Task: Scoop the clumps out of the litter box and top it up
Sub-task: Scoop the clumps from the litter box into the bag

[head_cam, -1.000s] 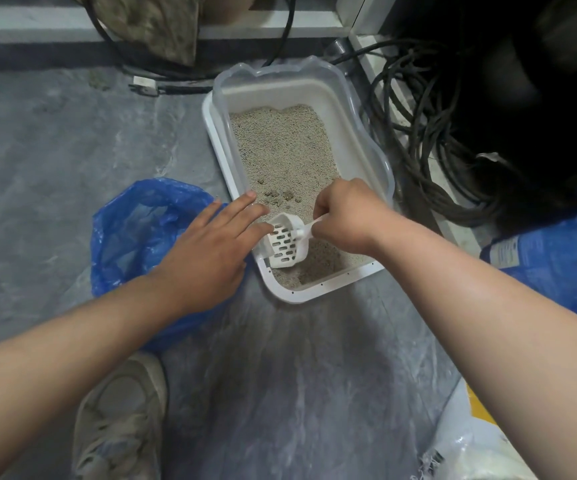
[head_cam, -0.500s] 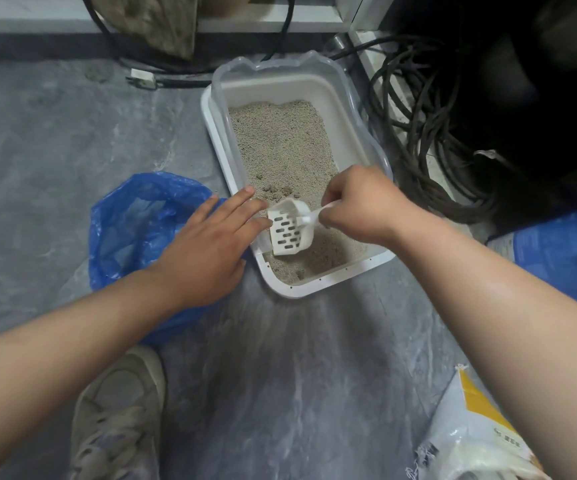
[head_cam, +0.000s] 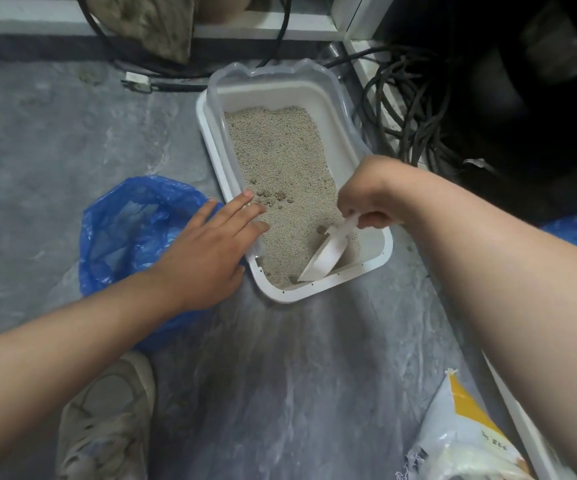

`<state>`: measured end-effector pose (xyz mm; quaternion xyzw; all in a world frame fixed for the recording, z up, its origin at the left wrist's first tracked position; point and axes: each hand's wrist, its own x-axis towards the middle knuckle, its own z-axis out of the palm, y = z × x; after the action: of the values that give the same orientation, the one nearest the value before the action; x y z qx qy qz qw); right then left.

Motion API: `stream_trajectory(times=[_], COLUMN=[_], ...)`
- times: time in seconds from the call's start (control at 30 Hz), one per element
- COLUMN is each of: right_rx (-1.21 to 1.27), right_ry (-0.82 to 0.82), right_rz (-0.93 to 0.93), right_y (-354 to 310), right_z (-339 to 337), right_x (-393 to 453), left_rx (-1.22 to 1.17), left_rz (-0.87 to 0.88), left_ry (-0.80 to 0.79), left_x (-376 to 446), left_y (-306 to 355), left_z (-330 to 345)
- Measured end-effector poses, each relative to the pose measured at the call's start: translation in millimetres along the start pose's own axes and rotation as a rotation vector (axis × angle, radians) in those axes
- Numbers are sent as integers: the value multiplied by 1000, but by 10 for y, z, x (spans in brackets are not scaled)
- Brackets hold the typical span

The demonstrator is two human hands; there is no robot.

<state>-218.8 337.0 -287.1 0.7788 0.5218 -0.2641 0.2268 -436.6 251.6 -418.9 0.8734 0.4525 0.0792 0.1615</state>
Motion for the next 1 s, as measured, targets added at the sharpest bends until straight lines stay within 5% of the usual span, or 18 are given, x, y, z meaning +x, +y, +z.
stream_trajectory(times=[0.17, 0.37, 0.47, 0.63, 1.0], right_rx=[16, -386, -174, 102, 176], right_ry=[-176, -147, -227, -115, 133], right_rz=[-119, -125, -90, -8, 51], right_y=[-321, -652, -642, -532, 109], right_z=[49, 214, 227, 193, 174], right_x=[123, -19, 71, 51, 85], left_rx=[-6, 24, 25, 14, 11], left_rz=[-3, 12, 11, 10, 7], left_ry=[-4, -8, -15, -16, -19], left_x=[-24, -47, -49, -51, -21], left_y=[-12, -41, -45, -59, -47], left_z=[-16, -38, -39, -30, 23])
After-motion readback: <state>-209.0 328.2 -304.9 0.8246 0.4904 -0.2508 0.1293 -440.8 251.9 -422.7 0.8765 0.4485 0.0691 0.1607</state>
